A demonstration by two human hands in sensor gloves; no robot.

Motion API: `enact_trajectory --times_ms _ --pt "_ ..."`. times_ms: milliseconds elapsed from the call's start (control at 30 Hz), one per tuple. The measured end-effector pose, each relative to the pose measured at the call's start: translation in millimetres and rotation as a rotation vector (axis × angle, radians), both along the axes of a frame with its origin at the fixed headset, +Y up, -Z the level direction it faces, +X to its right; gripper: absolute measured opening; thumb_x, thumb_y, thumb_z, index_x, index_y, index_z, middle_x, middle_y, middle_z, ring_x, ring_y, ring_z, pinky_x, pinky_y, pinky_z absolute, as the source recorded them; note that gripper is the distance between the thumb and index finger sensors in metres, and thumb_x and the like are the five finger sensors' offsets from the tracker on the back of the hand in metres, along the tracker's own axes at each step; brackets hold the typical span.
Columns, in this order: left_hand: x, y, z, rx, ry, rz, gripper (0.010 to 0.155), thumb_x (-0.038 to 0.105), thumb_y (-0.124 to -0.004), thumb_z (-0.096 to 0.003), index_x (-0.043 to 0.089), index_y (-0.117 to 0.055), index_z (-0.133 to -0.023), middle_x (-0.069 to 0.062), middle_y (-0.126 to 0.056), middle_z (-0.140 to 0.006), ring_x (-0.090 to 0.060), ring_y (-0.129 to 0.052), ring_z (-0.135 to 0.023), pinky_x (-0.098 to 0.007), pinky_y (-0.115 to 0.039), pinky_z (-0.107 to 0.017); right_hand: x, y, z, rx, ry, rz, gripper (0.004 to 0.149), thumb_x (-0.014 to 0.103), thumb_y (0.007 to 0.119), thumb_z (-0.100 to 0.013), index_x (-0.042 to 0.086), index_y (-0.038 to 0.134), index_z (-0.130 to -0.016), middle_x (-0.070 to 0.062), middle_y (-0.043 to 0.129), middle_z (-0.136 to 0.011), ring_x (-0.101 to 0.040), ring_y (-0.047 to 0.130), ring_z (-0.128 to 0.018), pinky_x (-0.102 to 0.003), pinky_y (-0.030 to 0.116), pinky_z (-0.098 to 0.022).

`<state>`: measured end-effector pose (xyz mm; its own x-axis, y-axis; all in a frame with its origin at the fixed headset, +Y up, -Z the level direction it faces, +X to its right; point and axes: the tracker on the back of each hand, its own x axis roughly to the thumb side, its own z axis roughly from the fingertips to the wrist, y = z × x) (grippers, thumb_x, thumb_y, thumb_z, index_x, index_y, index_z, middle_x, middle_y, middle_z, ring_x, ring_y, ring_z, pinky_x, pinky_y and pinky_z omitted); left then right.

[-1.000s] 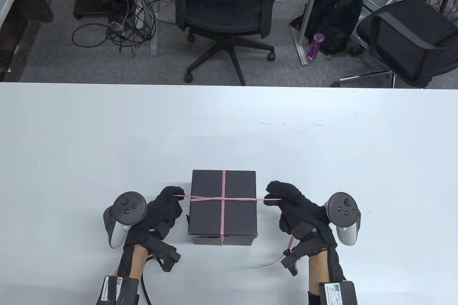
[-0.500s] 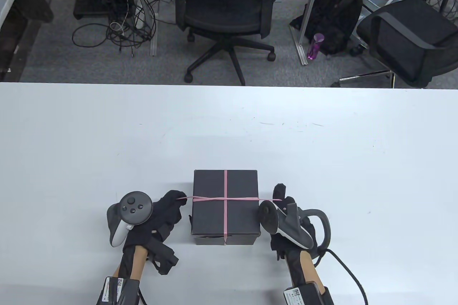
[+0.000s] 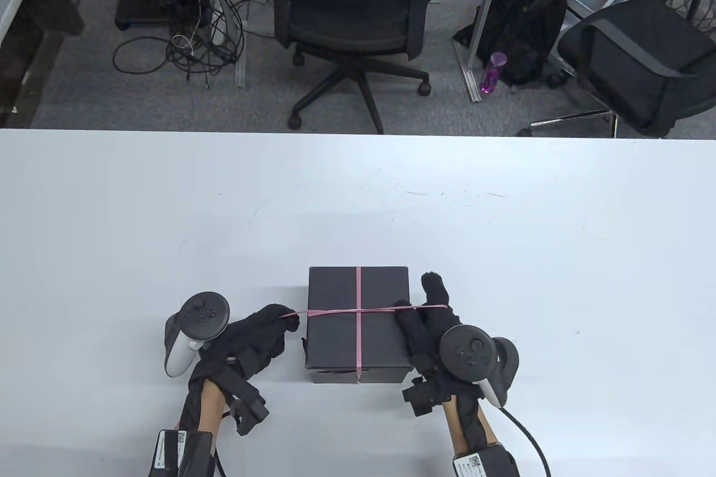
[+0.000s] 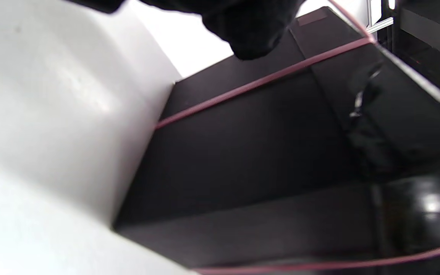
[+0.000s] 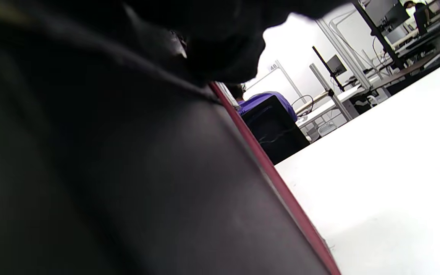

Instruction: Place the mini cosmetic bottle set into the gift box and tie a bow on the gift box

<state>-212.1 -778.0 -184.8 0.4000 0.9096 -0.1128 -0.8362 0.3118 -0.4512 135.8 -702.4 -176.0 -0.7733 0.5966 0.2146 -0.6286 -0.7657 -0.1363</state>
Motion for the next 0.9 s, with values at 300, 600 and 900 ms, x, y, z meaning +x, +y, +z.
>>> enact_trajectory --times_ms 300,600,900 --pt "-16.8 -24.8 -5.0 -0.232 -0.151 0.452 0.055 0.058 -0.067 -0.0592 0.024 -0.074 -0.102 0.015 -0.09 -0.046 -0.002 -0.085 -0.015 -0.028 -0.087 -0.019 -0.5 0.6 0.8 0.005 -0.012 0.014 0.073 0.036 0.072 -0.06 -0.015 0.047 -0.105 -0.01 0.087 -0.059 -0.001 0.086 -0.013 -0.019 0.082 -0.007" --pt "-0.4 6.8 -5.3 -0.206 -0.126 -0.247 0.046 0.045 -0.071 -0.0613 0.025 -0.078 -0.102 0.01 -0.099 -0.05 -0.003 -0.089 -0.009 -0.029 -0.088 -0.015 -4.4 2.8 2.8 0.012 -0.023 0.061 0.072 0.036 0.071 -0.06 -0.015 0.047 -0.105 -0.01 0.087 -0.058 -0.002 0.086 -0.013 -0.02 0.082 -0.007" --pt "10.5 21.1 -1.7 -0.113 -0.312 -0.109 0.047 0.057 -0.086 -0.0375 0.028 -0.1 -0.071 0.012 -0.099 -0.035 -0.009 -0.088 -0.006 -0.032 -0.089 -0.015 -10.9 9.7 7.3 0.031 -0.054 0.167 0.072 0.035 0.072 -0.061 -0.018 0.048 -0.103 -0.008 0.087 -0.057 -0.002 0.085 -0.012 -0.02 0.081 -0.006"
